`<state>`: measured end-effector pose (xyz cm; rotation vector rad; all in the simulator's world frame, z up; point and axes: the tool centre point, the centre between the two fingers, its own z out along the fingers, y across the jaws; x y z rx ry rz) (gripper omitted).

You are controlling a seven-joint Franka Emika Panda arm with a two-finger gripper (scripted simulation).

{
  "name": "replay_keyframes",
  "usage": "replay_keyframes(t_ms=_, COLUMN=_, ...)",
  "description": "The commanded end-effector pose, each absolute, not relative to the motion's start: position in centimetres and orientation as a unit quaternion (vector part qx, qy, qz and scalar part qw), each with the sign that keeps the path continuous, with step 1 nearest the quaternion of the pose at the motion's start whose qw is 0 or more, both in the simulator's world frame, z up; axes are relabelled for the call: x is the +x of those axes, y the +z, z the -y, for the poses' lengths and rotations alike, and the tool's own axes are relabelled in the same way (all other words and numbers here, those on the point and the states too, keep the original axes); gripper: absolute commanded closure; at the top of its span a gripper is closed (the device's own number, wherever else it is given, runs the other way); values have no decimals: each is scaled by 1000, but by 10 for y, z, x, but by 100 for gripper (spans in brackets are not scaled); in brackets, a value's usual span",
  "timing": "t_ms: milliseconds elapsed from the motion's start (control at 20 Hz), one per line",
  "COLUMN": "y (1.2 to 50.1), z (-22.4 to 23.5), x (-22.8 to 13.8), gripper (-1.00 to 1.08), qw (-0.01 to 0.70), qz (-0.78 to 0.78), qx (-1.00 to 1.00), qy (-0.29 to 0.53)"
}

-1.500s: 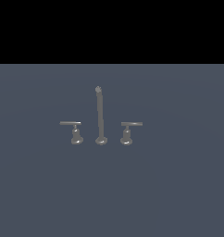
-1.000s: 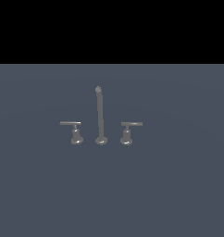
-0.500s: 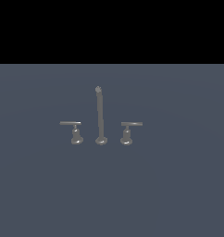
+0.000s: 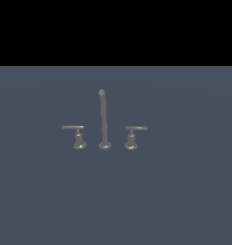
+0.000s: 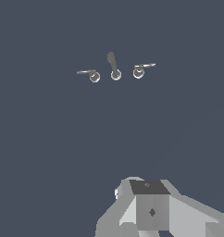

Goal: Turn on the faucet by rotating a designated handle.

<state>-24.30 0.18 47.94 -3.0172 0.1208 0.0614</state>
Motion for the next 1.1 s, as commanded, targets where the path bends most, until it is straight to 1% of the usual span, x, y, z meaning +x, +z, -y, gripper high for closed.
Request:
replay_keyframes(t_ms=0, y=473, z=-7, x=-231, gripper=108, qw=73, qz=-56, qx=-995, qy=26)
replay_keyframes(t_ms=550, y=424, z=-47, x=-155, gripper=108, qw=126, qz=-174, qx=-974, qy=73)
replay_keyframes(t_ms=1050, y=355, z=-88, x=-93, gripper=108, qw=134, qz=-308, qx=-934, qy=118)
